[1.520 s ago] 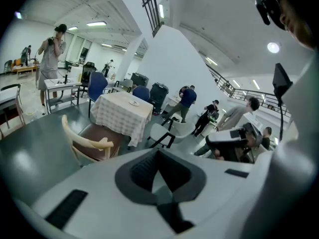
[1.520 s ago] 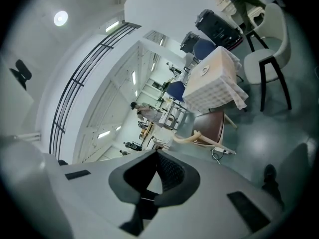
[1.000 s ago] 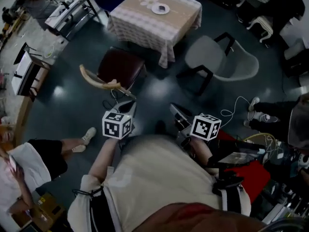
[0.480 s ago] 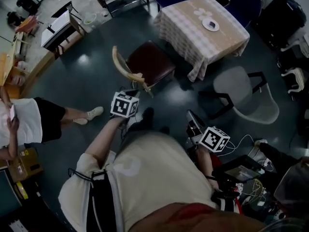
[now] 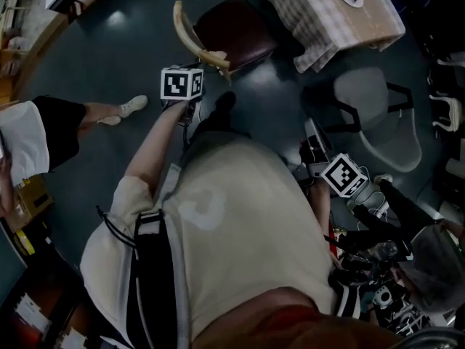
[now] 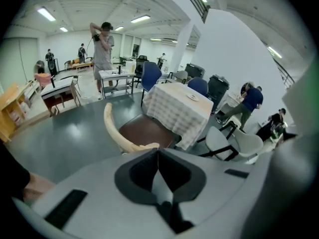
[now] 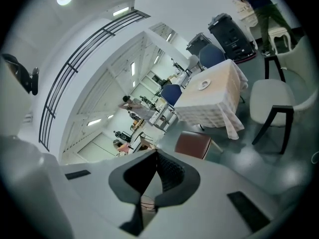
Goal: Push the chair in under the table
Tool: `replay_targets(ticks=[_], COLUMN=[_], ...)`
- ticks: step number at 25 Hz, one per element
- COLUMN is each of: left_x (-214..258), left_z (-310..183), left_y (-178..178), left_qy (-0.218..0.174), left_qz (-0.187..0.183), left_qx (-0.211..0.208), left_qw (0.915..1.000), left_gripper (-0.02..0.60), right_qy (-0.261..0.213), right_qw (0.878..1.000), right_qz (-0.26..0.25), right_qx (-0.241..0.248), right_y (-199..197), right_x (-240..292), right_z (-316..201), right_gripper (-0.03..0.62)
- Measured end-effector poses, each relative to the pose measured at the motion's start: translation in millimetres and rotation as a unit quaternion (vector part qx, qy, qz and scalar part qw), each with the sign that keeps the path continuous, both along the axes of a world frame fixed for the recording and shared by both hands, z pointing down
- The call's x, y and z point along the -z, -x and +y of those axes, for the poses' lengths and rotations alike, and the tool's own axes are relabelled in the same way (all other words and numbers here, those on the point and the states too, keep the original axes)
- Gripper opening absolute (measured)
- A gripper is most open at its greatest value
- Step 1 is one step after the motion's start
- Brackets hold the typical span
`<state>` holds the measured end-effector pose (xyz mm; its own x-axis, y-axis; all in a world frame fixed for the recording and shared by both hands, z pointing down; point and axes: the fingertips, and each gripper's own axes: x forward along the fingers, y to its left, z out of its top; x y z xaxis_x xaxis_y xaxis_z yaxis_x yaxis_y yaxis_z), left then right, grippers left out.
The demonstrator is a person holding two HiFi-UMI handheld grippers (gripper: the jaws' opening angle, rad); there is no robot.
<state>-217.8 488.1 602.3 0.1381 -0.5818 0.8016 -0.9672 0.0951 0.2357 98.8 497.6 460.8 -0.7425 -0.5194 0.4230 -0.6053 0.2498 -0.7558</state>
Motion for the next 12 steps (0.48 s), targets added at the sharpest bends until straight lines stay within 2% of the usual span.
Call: replay_targets(ticks=[4, 7, 8, 9, 12], left_x=[-26.4, -45.6, -51.2, -57.0, -72.5], left_z=[-4.1, -14.0, -19.0, -24.3, -43.7], left_y=[43.9, 61.6, 65.1, 68.0, 77.5], left_qy=[0.027, 0.034, 0.036, 0.040, 0.050], left_qz=[0.043, 0.072, 0.083, 0.096, 0.136], left_qx=[0.049, 0.066, 0.068, 0.070, 0.080], left_qw=[0.9975, 0.9946, 0.9936, 0.9921, 0.9862], left_gripper=[0.006, 0.012, 0.065, 0.151, 0.261], right_qy=[0.017, 0.024, 0.028, 0.032, 0.033], right_qw=[0.999, 0.998, 0.998, 0.997, 0.996], right_qz=[0.028, 0.047, 0.049, 0.052, 0.065], right_qx=[0.029, 0.038, 0.039, 0.040, 0.042], right_y=[43.2, 64.6, 71.1, 77.4, 93.5], right_x=[1.1, -0.1, -1.3, -2.6, -4.2], right_z=[-15.0, -29.9, -34.9, -39.7, -55.7], right_gripper=[0.009, 0.009, 0.009, 0.009, 0.009])
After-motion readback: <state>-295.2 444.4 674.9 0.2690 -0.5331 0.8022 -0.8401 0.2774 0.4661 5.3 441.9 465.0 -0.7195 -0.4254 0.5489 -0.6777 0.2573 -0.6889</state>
